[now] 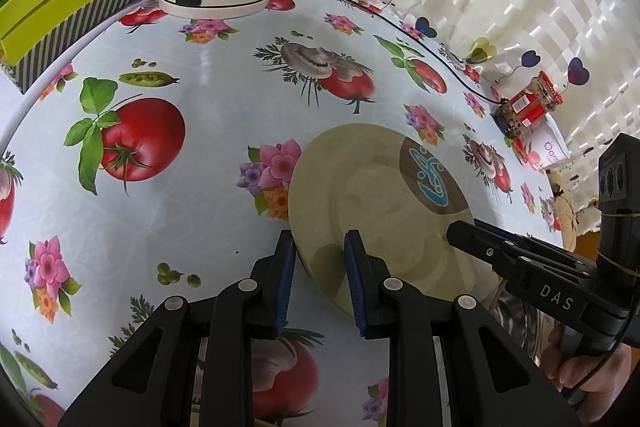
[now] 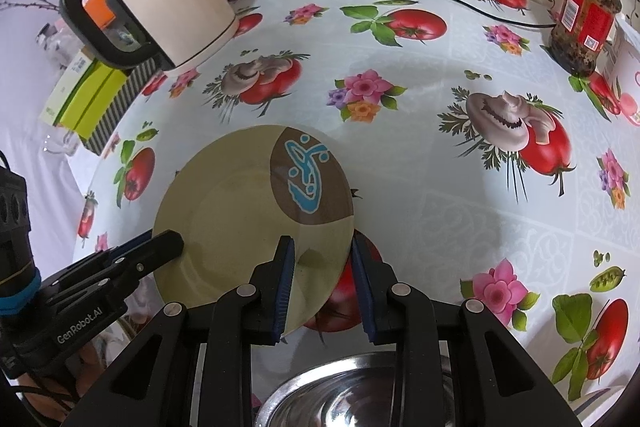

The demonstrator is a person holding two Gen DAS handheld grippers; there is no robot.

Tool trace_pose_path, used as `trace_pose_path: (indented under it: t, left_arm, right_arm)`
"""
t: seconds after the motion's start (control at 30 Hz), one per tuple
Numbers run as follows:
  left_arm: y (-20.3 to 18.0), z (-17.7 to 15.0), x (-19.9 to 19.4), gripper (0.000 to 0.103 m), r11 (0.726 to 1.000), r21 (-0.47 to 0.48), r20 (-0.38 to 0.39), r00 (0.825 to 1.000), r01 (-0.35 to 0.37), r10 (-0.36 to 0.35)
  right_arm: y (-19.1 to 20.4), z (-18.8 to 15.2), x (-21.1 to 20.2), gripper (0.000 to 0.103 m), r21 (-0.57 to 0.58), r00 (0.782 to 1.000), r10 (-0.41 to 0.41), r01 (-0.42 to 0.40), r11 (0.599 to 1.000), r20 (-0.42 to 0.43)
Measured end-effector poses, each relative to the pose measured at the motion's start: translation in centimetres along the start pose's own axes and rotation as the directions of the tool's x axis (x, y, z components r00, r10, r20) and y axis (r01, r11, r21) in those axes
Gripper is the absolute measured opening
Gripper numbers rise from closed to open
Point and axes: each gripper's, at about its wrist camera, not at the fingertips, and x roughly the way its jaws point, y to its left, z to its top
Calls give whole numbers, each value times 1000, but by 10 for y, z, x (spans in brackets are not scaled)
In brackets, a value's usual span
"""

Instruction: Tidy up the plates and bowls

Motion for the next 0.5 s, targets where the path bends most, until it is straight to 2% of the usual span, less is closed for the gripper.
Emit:
trace_pose_path:
  t: [0.5]
  left_arm:
    - [1,-3,-15,25,1000,11,44,999,5,-6]
  right_arm:
    - [5,-4,-7,28,-7,1000,12,-12,1000,24]
